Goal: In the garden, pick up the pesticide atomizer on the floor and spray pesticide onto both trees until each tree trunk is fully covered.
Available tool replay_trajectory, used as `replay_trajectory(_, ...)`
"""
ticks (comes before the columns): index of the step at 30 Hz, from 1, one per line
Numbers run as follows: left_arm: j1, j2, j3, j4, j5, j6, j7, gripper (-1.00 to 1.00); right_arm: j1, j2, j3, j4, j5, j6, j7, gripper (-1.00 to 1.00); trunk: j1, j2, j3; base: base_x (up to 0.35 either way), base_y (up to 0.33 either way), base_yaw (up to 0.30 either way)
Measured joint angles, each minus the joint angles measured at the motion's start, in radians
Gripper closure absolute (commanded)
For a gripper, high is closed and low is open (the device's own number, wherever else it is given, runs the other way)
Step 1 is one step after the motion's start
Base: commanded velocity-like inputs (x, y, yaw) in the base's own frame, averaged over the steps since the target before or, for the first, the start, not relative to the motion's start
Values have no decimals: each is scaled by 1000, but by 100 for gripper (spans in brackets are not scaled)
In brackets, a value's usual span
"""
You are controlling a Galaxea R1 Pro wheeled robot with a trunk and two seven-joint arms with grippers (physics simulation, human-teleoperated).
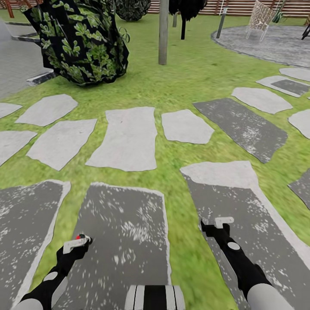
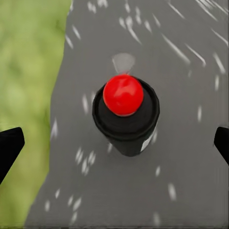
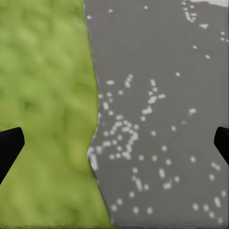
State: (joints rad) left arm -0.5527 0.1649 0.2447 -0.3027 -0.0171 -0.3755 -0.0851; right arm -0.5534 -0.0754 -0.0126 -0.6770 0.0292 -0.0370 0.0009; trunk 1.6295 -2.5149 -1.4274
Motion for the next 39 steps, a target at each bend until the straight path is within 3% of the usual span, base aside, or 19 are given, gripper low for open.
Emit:
replay_trajectory(7,1,0,-1,1,-6,-3,0,-100,0,0,0,1,0,0,-2,-100,0,0,-13,52,-28,0)
replay_trajectory(28,1,0,-1,1,-4,-10,0,-100,0,0,0,0,0,0,-1,-100,0,0,-16,26,-14,0)
replay_trajectory(32,1,1,1,1,-1,-13,0,-100,0,0,0,0,0,0,-1,-100,2,-1,-37,0,0,0)
replay_trajectory(39,1,1,2,1,-1,-13,0,-100,0,0,0,0,0,0,-1,-100,2,-1,-44,0,0,0)
